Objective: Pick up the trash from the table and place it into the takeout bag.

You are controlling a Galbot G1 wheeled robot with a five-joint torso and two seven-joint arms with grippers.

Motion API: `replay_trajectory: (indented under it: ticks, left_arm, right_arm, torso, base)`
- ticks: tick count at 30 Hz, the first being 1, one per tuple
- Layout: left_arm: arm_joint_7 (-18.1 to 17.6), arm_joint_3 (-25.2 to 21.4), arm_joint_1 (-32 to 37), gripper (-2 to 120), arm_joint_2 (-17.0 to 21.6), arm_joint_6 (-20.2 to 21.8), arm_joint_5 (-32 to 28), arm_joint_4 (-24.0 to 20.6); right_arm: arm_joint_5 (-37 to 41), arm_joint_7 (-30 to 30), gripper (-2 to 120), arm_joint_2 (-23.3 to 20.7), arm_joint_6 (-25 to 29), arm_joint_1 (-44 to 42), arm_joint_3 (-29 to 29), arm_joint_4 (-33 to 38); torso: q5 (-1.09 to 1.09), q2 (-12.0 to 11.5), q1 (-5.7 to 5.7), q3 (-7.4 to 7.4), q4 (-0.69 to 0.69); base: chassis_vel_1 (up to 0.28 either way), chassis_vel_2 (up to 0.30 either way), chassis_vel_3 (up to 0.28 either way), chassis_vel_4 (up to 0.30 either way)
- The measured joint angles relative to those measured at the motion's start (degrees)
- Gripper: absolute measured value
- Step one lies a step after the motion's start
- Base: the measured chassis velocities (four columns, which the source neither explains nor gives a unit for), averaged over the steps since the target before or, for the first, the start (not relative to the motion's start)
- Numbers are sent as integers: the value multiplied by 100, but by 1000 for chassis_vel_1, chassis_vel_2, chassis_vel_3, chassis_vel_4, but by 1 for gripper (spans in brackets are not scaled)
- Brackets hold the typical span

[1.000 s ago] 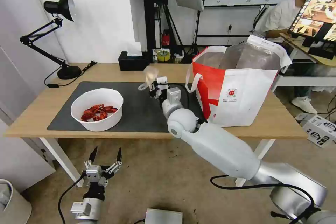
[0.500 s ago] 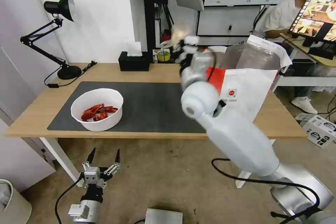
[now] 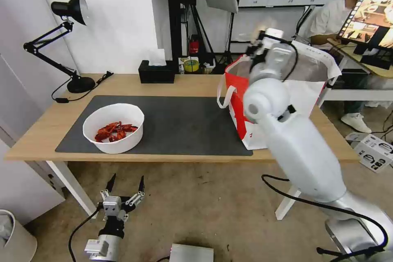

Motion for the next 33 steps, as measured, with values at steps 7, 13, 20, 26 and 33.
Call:
replay_trajectory:
  ticks: [7,13,20,26,33]
  left_arm:
    - [0,52,-1,100,-21,-15,35,23]
    - [1,53,1,100,-23,-20,38,33]
    - [3,71,-6,100,-34,-23,48,52]
    - [4,80,-10,100,-43,-25,57,61]
    - [5,86,-19,100,-53,-30,66,75]
  right_arm:
    - [328,93,3,-118,-42,-223,188,-7]
    - [427,99,20,-159,-60,-299,236,47]
    - [497,104,45,-197,-61,-308,272,75]
    - [511,109,66,-205,-60,-308,282,98]
    - [487,-302,100,-220,419,-248,279,176]
  torso:
    - [-1,0,0,0,0]
    - [-1,0,0,0,1]
    - [-1,0,0,0,1]
    - [-1,0,0,0,1]
    - [-1,0,0,0,1]
  base:
    - [0,0,0,0]
    - [0,0,0,0]
    - [0,0,0,0]
    - [0,0,0,0]
    - [0,0,0,0]
